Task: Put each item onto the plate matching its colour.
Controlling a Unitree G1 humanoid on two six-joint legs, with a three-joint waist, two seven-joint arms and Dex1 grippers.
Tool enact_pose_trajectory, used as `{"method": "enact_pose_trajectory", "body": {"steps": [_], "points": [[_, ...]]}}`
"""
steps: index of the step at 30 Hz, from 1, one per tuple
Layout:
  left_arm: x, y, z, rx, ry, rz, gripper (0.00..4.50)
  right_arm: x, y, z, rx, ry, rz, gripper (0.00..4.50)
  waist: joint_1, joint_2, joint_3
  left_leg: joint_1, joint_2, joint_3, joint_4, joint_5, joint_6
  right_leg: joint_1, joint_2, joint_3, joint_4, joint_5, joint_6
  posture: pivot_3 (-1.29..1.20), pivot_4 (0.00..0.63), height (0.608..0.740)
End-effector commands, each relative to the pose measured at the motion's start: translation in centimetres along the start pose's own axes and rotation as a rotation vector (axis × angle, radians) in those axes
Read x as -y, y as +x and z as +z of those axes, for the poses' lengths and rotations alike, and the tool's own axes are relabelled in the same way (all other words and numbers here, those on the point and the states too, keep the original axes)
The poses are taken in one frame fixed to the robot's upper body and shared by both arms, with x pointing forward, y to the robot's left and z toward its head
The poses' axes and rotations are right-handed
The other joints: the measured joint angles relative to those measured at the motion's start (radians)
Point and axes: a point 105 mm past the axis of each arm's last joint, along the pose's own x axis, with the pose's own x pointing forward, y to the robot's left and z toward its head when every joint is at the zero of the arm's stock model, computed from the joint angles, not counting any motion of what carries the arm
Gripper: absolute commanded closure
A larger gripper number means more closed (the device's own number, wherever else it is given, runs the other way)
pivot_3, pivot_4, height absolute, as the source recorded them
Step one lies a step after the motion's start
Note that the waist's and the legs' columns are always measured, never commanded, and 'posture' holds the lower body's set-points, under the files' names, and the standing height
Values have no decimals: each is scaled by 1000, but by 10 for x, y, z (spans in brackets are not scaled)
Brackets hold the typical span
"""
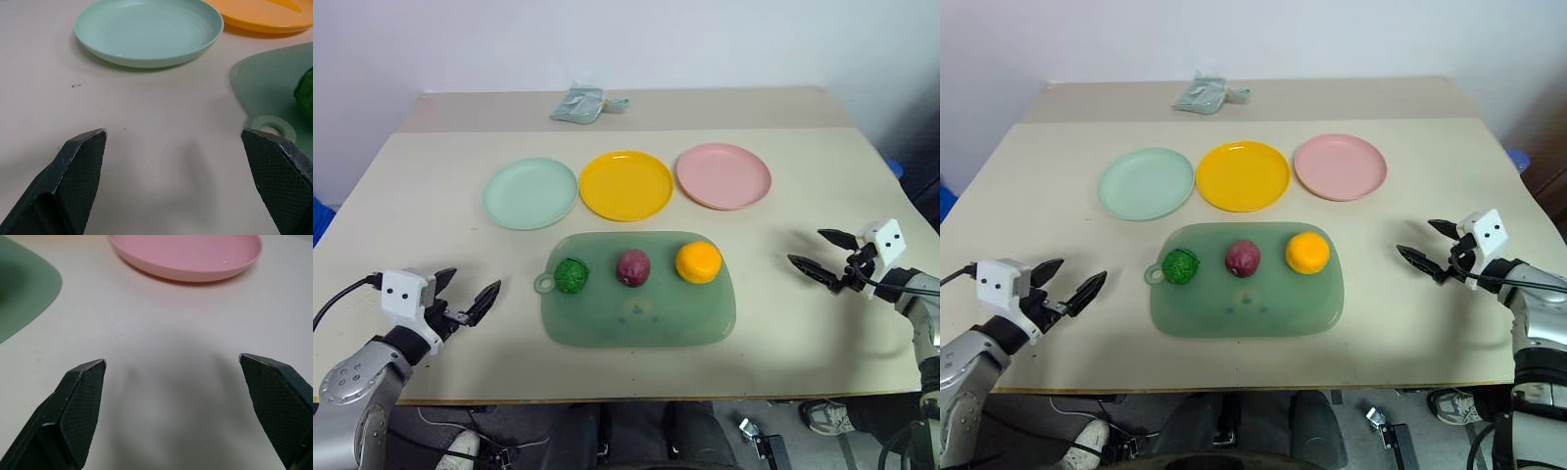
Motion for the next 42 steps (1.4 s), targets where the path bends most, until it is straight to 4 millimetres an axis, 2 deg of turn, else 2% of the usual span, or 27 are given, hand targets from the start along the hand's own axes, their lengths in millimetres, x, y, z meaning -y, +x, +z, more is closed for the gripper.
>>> {"method": "enact_pose_trajectory", "body": {"steps": [1, 8, 16, 23, 26, 29, 32, 36, 42], "points": [[3, 0, 17, 64, 34, 1, 0, 4, 5, 9, 32, -37, 1, 38, 0, 0, 0, 0, 0, 0, 0, 0, 0, 0, 0, 0, 0, 0, 0, 0, 150, 740], [3, 1, 18, 71, 25, 6, 0, 7, 14, 13, 69, -59, -35, 38, 0, 0, 0, 0, 0, 0, 0, 0, 0, 0, 0, 0, 0, 1, 2, 0, 150, 740], [9, 13, 25, 86, 7, -37, 0, -5, 20, 23, 108, -61, -39, 38, 1, 0, 0, 0, 0, 0, 0, 0, -1, 0, 0, 0, 1, 1, 2, 0, 150, 740], [21, 37, 34, 90, 1, -165, 0, -16, 0, 36, 129, -75, -53, 38, 8, 0, 0, 0, 0, 0, 1, 1, -1, 0, 0, 0, 2, 1, 3, 0, 150, 740], [38, 47, 44, 97, -20, -316, 0, -25, -13, 48, 144, -83, -36, 38, 6, 0, 0, 0, 0, -1, 1, 1, -1, 0, 1, 0, 3, 1, 3, 0, 150, 740], [56, 51, 47, 75, 15, -469, 0, -45, -22, 62, 160, -80, 26, 38, 5, 0, 0, 0, 0, -1, 1, 1, -1, 0, 1, 0, 3, 2, 3, 0, 150, 740], [73, 52, 47, 48, 69, -607, 0, -76, -22, 76, 174, -63, 128, 38, 3, 0, 0, 0, 1, -1, 1, 1, -1, 0, 2, 0, 3, 1, 3, 0, 150, 740], [87, 61, 36, -22, 170, -705, 0, -123, -25, 80, 153, -51, 274, 38, 8, 0, 0, 1, 0, -1, 1, 1, -1, 0, 1, 0, 3, 1, 3, 0, 150, 740], [87, 81, 23, -78, 256, -699, 0, -152, -26, 85, 150, -36, 301, 38, 9, 0, 0, 0, 0, -1, 1, 1, -1, 0, 1, 0, 3, 1, 3, 0, 150, 740]]}}
